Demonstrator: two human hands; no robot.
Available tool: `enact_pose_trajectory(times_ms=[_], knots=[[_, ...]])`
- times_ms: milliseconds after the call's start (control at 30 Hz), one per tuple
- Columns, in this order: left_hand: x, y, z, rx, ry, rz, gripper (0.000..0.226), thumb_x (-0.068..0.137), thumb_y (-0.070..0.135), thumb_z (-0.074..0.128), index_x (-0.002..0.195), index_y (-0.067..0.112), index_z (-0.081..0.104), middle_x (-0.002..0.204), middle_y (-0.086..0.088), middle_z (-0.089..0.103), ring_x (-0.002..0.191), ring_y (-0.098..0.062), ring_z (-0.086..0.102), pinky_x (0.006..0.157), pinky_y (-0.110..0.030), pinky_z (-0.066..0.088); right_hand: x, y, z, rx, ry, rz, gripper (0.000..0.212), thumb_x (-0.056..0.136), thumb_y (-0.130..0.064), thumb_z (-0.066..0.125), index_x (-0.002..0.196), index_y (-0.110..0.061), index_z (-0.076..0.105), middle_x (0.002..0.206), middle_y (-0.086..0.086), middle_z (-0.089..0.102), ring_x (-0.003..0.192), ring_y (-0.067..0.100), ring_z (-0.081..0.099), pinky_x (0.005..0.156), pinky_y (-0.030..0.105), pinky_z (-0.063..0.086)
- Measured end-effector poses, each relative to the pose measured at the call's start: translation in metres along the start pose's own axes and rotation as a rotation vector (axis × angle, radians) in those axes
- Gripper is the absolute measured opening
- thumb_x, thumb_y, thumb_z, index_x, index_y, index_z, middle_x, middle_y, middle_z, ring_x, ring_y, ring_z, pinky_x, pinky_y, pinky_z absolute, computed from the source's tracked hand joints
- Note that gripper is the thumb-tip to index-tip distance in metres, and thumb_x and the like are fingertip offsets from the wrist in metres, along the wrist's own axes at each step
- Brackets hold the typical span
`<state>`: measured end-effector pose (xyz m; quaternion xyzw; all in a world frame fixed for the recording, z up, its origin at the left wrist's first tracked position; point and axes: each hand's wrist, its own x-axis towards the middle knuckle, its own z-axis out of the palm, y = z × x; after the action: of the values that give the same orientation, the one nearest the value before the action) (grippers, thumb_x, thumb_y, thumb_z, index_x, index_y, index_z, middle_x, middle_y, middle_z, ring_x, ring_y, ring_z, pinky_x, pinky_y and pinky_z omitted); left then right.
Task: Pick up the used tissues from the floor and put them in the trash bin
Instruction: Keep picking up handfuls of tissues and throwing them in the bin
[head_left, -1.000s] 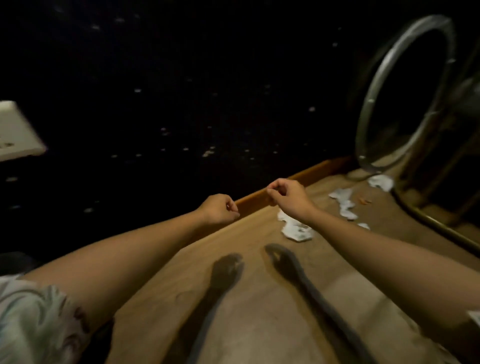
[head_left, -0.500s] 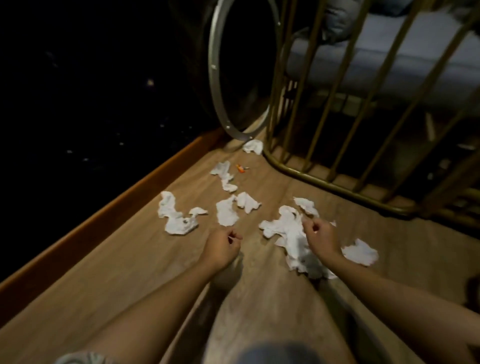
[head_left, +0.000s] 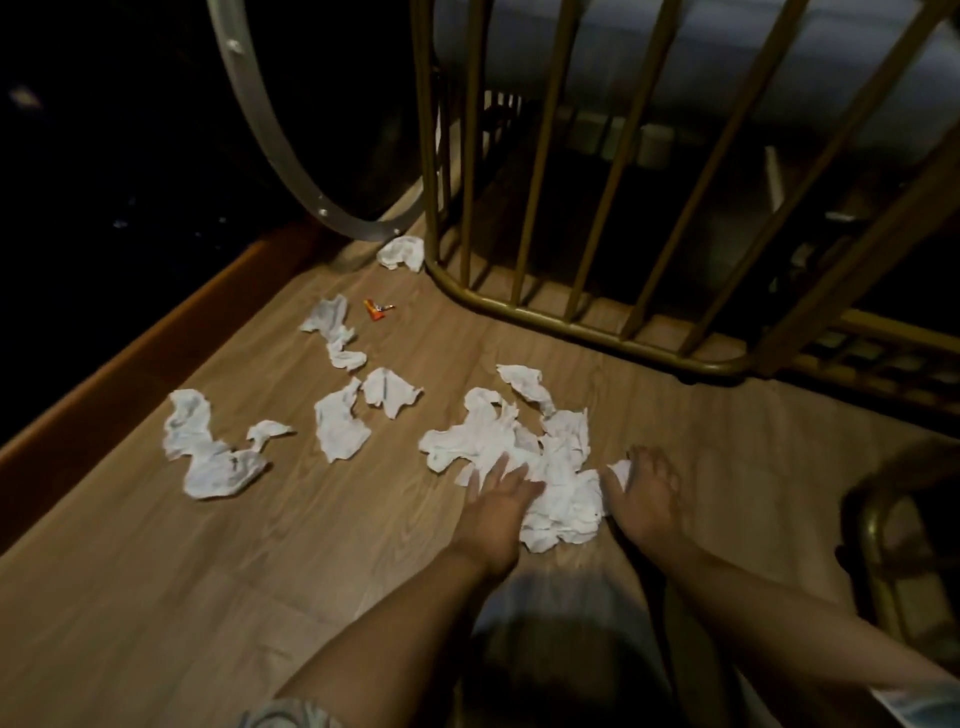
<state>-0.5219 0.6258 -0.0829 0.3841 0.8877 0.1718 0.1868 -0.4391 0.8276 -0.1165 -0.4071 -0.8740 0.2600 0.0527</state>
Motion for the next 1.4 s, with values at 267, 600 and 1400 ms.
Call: enact_pose_trajectory(times_ms=[267,600,1400], knots=[[-0.042,-0.045,0.018,-0.238,0.181,-0.062,0.036,0.096,0.049,0.046,0.125,0.03,0.056,0.118,0.006,0.054,0.106,-0.011,0.047,0.091,-0.027,0.039,-0.044,-0.037,0.027,-0.022,-0.278,-0.514,0.093,0.071,-0.085,0.048,0.146,-0.033,0.034,0.155,-0.001,0.026,0.14,0.018,0.025,0.113,0.041,0.027],[-0.096,-0.076,0.022,-0.306,0.565,-0.501,0.03,0.081,-0.005,0.063,0.065,0.016,0.049,0.076,-0.001,0.049,0.066,-0.011,0.045,0.061,-0.017,0.034,-0.043,-0.043,0.037,0.164,-0.347,-0.753,0.027,0.073,-0.012,0.071,0.095,-0.021,0.057,0.1,-0.002,0.057,0.092,0.008,0.053,0.077,0.028,0.045],[-0.123,-0.09,0.02,-0.373,0.529,-0.347,0.05,0.083,0.004,0.069,0.13,0.017,0.056,0.124,0.013,0.055,0.115,-0.007,0.052,0.095,-0.007,0.03,-0.055,-0.043,0.036,-0.024,-0.275,-0.705,0.031,0.092,-0.047,0.055,0.087,-0.017,0.064,0.107,-0.01,0.051,0.086,0.004,0.051,0.075,0.024,0.044]])
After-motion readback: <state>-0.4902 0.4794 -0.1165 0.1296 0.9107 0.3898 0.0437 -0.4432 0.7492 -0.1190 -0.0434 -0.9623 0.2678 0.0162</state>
